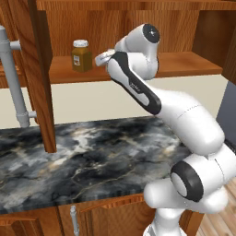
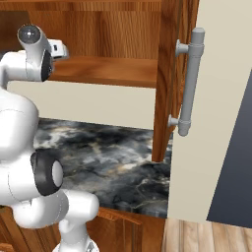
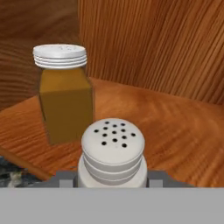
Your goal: Collect the turmeric, ketchup, and shaker from the cabinet and place them next to the stove.
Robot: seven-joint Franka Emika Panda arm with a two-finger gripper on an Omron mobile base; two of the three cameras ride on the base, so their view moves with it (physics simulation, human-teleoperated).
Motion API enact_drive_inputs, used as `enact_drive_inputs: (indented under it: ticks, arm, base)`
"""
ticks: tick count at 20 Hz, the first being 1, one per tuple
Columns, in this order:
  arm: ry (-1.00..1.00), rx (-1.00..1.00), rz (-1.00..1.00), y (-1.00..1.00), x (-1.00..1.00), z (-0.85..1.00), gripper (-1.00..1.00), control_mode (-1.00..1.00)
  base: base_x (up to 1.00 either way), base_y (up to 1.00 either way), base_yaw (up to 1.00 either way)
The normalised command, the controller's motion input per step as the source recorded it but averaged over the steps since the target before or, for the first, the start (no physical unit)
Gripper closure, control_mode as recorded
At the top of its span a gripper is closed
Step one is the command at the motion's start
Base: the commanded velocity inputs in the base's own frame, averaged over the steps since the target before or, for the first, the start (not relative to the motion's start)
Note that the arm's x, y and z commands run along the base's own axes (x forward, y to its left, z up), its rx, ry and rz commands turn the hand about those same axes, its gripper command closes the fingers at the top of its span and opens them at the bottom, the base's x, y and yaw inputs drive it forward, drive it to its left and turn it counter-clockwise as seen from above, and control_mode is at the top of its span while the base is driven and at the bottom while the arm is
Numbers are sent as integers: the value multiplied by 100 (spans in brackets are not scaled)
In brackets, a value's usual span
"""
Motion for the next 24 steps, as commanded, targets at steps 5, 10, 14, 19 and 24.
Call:
enact_drive_inputs:
  ticks: [5,10,14,19,24]
  arm:
    - [0,5,1,-25,-72,2,100,-100]
    - [-2,4,3,-21,-69,0,100,-100]
    - [-4,3,6,-18,-57,-2,100,-100]
    - [-5,1,8,-14,-42,-4,100,-100]
    - [-7,0,10,-11,-40,0,100,-100]
  base:
    - [0,0,0]
    - [0,0,0]
    - [0,0,0]
    - [0,0,0]
    - [0,0,0]
